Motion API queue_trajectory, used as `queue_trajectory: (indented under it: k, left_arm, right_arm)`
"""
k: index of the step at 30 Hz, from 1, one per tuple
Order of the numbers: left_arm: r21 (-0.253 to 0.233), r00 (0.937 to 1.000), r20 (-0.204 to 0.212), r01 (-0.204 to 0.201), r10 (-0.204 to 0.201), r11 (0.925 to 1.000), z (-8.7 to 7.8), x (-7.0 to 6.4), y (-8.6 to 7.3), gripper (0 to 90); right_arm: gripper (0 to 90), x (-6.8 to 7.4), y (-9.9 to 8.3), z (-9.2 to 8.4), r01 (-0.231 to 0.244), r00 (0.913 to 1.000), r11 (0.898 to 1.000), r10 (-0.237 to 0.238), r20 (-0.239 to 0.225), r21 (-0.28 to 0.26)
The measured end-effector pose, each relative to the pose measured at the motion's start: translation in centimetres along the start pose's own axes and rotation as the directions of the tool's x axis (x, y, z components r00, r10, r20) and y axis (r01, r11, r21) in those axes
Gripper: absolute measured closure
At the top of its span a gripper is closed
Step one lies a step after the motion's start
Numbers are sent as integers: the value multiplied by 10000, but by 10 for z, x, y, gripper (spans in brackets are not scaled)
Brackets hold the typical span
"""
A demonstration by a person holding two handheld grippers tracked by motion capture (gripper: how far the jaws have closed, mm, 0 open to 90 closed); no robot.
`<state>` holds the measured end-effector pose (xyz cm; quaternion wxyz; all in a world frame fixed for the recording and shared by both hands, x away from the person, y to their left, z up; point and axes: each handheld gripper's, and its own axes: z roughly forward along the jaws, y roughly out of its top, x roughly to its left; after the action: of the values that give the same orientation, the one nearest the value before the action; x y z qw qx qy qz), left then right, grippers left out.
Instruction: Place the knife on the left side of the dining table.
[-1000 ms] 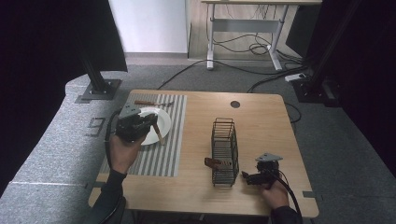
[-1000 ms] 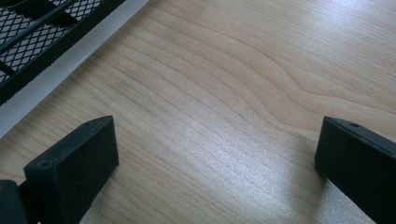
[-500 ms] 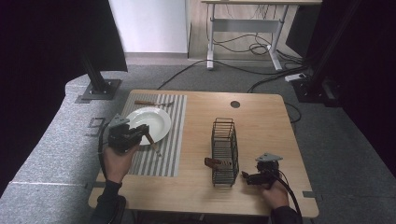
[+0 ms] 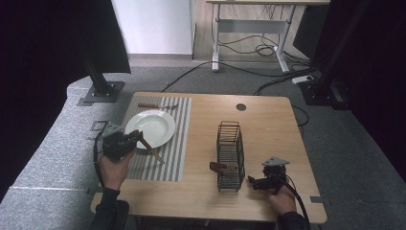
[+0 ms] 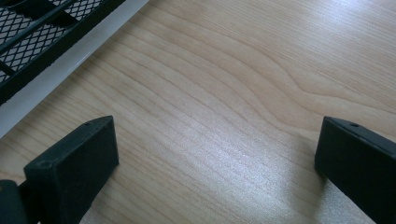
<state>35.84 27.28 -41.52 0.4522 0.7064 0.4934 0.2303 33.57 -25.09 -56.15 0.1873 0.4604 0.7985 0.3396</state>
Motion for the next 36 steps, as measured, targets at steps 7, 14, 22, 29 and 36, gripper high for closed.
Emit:
queue_trajectory:
  k: [7,14,22,29,36]
  left_arm:
    - [-108,9981,-559,-270,264,9996,2,11,-9,702]
    - [-383,9983,-581,-85,62,9992,1,25,-21,680]
    - [-553,9973,-720,116,-156,9984,0,40,-33,646]
    - [-691,9950,-627,732,-776,9949,0,55,-46,632]
    - [-780,9899,-524,1274,-1317,9888,2,68,-59,618]
  right_arm:
    - [0,0,0,0,0,10000,10000,0,1,-1]
    - [0,0,0,0,-2,10000,10000,2,-3,1]
    - [0,0,0,0,-2,10000,10000,2,-3,0]
    - [0,0,0,0,-1,10000,10000,1,1,-2]
    - [0,0,0,0,-3,10000,10000,3,0,-1]
